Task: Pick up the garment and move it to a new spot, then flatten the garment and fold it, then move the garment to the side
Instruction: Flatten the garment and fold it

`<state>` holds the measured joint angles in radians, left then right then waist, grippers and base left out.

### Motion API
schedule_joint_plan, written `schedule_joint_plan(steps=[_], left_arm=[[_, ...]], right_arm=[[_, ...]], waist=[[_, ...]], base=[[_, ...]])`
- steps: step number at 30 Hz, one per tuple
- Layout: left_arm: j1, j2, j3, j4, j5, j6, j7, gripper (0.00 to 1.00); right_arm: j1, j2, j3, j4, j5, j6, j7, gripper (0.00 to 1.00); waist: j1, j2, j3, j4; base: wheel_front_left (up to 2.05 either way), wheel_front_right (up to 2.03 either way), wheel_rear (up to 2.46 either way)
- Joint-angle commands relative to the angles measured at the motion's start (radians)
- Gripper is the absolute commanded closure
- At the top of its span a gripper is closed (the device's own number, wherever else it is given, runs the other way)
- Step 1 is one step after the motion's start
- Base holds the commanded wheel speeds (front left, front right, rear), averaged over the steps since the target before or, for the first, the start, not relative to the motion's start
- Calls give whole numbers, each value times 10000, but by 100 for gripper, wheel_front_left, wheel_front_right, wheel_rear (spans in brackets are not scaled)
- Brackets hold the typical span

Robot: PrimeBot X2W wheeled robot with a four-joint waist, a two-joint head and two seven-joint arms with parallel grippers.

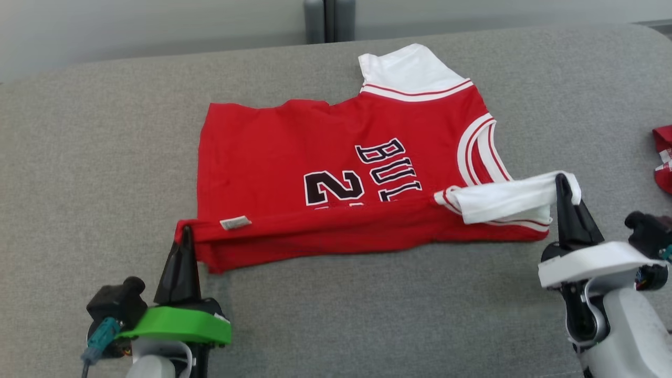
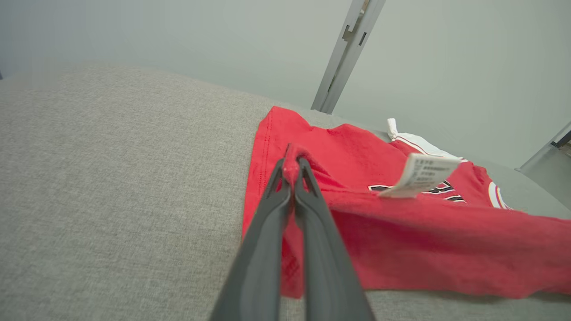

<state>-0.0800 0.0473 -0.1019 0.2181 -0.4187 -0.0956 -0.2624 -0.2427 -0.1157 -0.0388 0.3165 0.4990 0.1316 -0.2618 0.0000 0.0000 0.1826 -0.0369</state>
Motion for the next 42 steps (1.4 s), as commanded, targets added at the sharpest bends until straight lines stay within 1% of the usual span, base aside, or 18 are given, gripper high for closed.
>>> schedule_joint_plan(steps=[1, 7, 13, 14, 15, 16, 18, 21, 25, 31, 34, 38, 42], left_arm=[[-399, 72, 27, 127, 82, -27, -29, 100], [-1414, 72, -146, 839, 212, -82, -29, 100], [-2081, 73, -189, 1473, 279, -169, -29, 100], [-2150, 72, -173, 1530, 314, -178, -29, 100], [-2196, 71, -145, 1583, 297, -161, -29, 56], [-2246, 73, -96, 1560, 315, -109, -29, 0], [-2304, 73, -2, 1393, 367, -26, -29, 0], [-2138, 70, 176, 1092, 300, 112, -29, 0], [-1636, 67, 161, 757, 372, 171, -17, 0], [-898, 68, -410, 853, 599, 179, -17, 0], [-735, 68, -661, 994, 917, 237, -17, 0], [-824, 71, -770, 1381, 1458, 532, -17, 0], [-1060, 67, -678, 1716, 1689, 799, -19, 0]], right_arm=[[-477, -58, -45, 230, -134, -19, -38, 100], [-1949, -151, -22, 1356, -542, -19, -38, 100], [-2702, -128, -174, 2120, -902, -19, -40, 100], [-2768, -123, -208, 2185, -971, -19, -40, 82], [-2826, -124, -237, 2198, -1083, -19, -40, 19], [-2854, -127, -241, 2160, -1194, -19, -38, 0], [-2777, -243, -181, 1926, -1737, -19, -40, 0], [-2405, -179, -373, 1546, -2435, -19, -38, 0], [-1874, 27, -633, 1018, -3001, -19, -38, 0], [-976, 299, -948, 623, -3388, -19, -38, 0], [-702, 384, -1064, 586, -3540, -19, -38, 0], [-496, 460, -1216, 633, -3850, -19, -38, 0], [-425, 516, -1296, 844, -4118, -19, -38, 0]], waist=[[0, 0, 523, -6], [0, 0, 1081, 79], [0, 0, 1381, 144], [0, 0, 1410, 150], [0, 0, 1434, 158], [0, 0, 1453, 165], [0, 0, 1482, 183], [0, 0, 1472, 202], [0, 0, 1396, 217], [0, 0, 1266, 202], [0, 0, 1291, 203], [0, 0, 1402, 210], [0, 0, 1502, 198]], base=[[0, 0, 0], [0, 0, 0], [0, 0, 0], [0, 0, 0], [0, 0, 0], [0, 0, 0], [0, 0, 0], [0, 0, 0], [0, 0, 0], [0, 0, 0], [0, 0, 0], [0, 0, 0], [0, 0, 0]])
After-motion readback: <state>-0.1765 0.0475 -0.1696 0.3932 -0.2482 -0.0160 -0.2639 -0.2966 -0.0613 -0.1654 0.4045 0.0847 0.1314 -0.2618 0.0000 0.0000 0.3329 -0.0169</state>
